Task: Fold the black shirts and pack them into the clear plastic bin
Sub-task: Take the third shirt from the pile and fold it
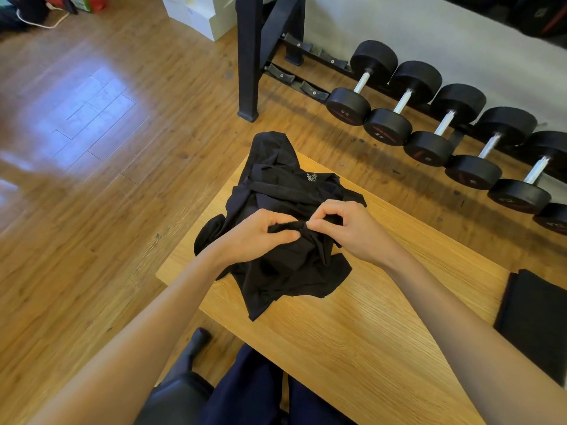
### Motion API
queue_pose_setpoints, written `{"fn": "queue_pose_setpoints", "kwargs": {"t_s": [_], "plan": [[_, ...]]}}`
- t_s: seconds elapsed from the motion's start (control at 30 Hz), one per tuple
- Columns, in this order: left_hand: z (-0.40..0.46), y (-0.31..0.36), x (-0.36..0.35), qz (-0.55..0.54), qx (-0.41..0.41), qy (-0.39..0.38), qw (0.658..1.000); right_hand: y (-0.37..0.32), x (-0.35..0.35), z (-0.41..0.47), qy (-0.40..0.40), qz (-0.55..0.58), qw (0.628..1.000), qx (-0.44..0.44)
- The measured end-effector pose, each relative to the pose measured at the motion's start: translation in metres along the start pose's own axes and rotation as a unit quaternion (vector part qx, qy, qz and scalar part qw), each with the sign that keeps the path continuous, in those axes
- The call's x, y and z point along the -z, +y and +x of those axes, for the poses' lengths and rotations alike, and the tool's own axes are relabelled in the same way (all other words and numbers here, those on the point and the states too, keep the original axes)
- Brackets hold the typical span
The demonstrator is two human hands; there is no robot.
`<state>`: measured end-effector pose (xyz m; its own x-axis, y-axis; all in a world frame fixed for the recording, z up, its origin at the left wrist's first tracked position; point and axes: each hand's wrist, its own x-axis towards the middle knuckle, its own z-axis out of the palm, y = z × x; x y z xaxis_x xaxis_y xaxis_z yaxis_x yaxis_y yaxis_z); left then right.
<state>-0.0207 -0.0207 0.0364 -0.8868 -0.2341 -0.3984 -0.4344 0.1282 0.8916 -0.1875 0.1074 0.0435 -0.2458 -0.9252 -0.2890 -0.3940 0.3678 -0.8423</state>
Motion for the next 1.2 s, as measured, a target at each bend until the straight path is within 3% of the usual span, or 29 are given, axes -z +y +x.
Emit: {"fn": "queue_pose_setpoints", "kwargs": {"t_s": [0.1, 0.3, 0.67, 0.87, 1.2], "plan": [[-0.004, -0.005, 0.001, -0.038, -0.003, 0.028, 0.999, 0.003, 0.005, -0.003, 0.025, 0.021, 0.999, -0.002], [-0.021, -0.023, 0.017, 0.048, -0.045, 0.073, 0.995, 0.02, 0.028, -0.011, 0.1, 0.061, 0.993, -0.025], [-0.031, -0.04, 0.032, 0.153, -0.047, 0.121, 0.98, 0.035, 0.027, -0.011, 0.132, 0.042, 0.989, -0.054], [-0.034, -0.036, 0.039, 0.165, -0.008, 0.137, 0.977, 0.038, 0.029, -0.011, 0.141, 0.028, 0.988, -0.056], [-0.051, -0.037, 0.053, 0.03, 0.061, 0.187, 0.98, 0.042, 0.03, -0.013, 0.144, 0.018, 0.987, -0.068]]}}
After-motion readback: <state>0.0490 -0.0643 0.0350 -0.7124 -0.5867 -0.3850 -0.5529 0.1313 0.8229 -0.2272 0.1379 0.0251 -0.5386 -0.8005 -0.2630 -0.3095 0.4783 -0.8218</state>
